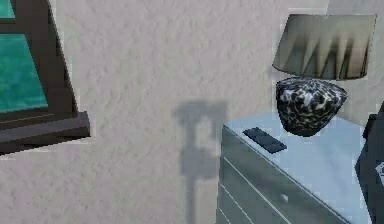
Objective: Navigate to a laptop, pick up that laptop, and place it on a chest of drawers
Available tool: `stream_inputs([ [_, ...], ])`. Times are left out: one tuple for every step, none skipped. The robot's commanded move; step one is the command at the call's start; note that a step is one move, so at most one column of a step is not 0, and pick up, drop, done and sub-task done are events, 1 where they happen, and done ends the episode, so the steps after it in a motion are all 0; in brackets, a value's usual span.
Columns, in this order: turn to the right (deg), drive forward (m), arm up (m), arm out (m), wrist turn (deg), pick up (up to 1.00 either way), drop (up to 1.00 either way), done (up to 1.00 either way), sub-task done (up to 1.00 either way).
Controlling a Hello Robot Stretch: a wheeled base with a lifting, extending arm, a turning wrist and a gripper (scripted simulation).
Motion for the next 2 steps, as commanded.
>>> stream_inputs([
  [0.0, 0.0, 0.1, 0.0, 0.0, 0.0, 0.0, 0.0, 0.0],
  [0.0, 0.0, 0.0, -0.08, 0.0, 0.0, 0.0, 0.0, 0.0],
])
